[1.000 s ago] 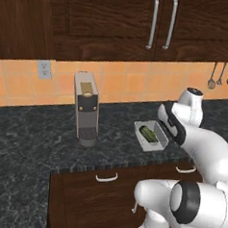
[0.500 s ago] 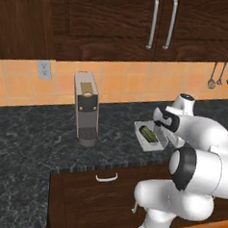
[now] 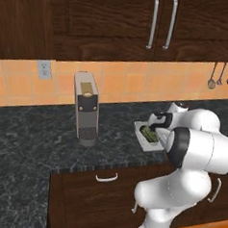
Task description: Take the meat container that has the chicken drumstick and place it on the second highest rack of the freezer. Then take the vegetable container that has the lime and cucumber and place it on the highest rack of the freezer.
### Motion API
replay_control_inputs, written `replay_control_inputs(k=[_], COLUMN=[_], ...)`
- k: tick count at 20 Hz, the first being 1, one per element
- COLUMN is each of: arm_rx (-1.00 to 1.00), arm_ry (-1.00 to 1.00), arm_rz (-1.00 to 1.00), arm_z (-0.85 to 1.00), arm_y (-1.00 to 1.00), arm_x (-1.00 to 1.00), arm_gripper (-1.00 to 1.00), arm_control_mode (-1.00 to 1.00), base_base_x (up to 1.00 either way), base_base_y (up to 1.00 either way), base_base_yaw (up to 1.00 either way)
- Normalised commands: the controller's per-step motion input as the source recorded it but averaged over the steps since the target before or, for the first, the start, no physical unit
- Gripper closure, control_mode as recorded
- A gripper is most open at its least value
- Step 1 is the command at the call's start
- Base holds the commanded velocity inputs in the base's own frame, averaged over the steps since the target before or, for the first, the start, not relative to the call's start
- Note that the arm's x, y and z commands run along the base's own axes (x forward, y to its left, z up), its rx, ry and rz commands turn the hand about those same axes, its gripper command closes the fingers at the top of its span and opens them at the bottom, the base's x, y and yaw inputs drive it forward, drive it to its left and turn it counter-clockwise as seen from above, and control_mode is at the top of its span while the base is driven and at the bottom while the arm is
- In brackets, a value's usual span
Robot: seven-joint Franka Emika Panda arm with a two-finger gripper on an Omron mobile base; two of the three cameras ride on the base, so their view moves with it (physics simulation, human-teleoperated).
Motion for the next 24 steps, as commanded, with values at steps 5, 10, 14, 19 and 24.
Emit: replay_control_inputs(k=[5, 10, 14, 19, 24], arm_rx=[0.0, 0.0, 0.0, -0.01, 0.0], arm_ry=[0.0, 0.0, 0.0, -0.01, 0.0], arm_rz=[0.0, -0.04, -0.07, -0.06, 0.0], arm_z=[-0.29, -0.14, -0.24, -0.18, 0.0], arm_y=[0.0, 0.0, 0.02, 0.07, 0.0], arm_x=[0.0, -0.03, -0.08, -0.02, 0.0], arm_gripper=[-1.0, -1.0, -1.0, -1.0, -1.0], arm_control_mode=[-1.0, -1.0, -1.0, -1.0, -1.0], base_base_x=[0.0, 0.0, 0.0, 0.0, 0.0], base_base_y=[0.0, 0.0, 0.0, 0.0, 0.0], base_base_yaw=[0.0, 0.0, 0.0, 0.0, 0.0])
